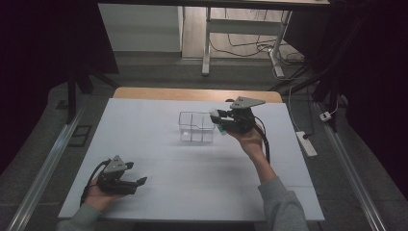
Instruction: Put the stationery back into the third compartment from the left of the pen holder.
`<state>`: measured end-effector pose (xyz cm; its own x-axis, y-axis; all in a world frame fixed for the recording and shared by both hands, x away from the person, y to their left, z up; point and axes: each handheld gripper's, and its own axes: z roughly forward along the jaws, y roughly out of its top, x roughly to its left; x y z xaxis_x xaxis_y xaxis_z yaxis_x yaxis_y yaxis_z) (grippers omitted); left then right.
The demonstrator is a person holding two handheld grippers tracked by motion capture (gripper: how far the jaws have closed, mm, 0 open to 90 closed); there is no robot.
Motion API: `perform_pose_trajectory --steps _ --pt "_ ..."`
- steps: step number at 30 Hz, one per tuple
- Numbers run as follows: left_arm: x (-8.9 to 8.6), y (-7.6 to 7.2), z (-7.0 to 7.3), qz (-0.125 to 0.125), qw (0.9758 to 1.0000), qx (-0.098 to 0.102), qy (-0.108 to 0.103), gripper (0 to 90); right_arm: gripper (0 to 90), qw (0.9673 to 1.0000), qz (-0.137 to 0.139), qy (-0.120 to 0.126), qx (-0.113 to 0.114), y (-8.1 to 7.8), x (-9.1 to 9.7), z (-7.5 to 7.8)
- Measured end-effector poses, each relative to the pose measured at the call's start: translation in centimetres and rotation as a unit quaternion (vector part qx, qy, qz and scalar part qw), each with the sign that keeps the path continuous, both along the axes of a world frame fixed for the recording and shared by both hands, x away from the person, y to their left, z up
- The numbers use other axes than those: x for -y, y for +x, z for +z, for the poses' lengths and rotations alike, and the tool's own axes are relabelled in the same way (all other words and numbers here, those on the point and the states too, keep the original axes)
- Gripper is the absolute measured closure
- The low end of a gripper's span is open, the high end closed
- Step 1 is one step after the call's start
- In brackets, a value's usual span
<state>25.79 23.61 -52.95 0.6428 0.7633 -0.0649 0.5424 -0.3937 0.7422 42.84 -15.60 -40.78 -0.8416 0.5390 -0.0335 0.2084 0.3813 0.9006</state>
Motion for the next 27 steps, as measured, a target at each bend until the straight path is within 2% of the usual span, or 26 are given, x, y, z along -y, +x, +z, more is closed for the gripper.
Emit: perform_pose_trajectory --steps 9,16,27 --pt "0.0 0.0 0.0 0.000 1.0000 0.001 0.000 20.2 64.6 1.0000 -0.002 0.005 0.002 0.2 -0.5 0.1" --pt "0.0 0.0 0.0 0.001 1.0000 0.000 0.000 20.2 64.6 0.9994 -0.012 0.032 0.008 1.5 -1.6 0.0" --pt "-0.1 0.0 0.0 0.000 1.0000 0.000 -0.001 20.2 64.5 0.9982 -0.029 0.051 -0.010 3.3 -2.7 -1.0"
